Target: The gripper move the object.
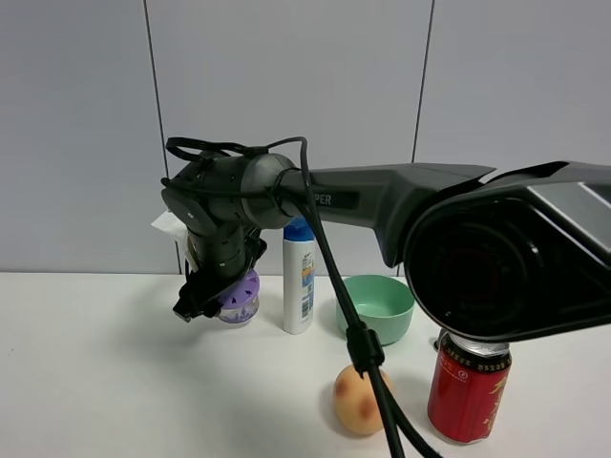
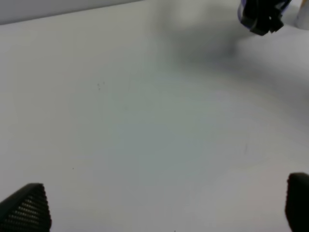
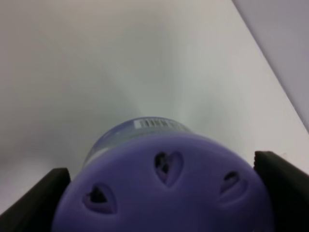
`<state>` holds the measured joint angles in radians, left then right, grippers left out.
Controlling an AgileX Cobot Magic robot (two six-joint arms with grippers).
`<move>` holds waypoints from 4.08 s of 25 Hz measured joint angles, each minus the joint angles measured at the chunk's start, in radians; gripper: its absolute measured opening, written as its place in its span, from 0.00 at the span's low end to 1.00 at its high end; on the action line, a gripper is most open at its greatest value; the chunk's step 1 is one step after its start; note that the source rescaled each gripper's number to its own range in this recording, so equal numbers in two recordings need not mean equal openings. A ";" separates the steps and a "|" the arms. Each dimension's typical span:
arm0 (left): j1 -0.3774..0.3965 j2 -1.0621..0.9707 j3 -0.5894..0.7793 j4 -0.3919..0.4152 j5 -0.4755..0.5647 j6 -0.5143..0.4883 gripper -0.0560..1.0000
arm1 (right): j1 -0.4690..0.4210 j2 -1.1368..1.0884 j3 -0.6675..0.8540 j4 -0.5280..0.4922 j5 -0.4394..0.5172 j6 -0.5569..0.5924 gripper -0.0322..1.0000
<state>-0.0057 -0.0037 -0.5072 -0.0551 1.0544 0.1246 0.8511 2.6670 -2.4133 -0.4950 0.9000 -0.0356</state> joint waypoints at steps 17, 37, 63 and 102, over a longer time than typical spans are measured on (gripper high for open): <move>0.000 0.000 0.000 0.000 0.000 0.000 1.00 | 0.000 0.015 0.000 0.021 -0.027 0.000 0.03; 0.000 0.000 0.000 0.000 0.000 0.000 1.00 | 0.000 0.015 0.000 -0.008 -0.003 0.001 0.05; 0.000 0.000 0.000 0.000 0.000 0.000 1.00 | 0.053 -0.100 0.000 -0.001 -0.017 0.036 0.34; 0.000 0.000 0.000 0.000 0.000 0.000 1.00 | -0.053 -1.411 1.109 0.086 0.294 0.390 0.34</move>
<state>-0.0057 -0.0037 -0.5072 -0.0551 1.0544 0.1246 0.7985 1.2561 -1.3041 -0.4093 1.1936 0.3543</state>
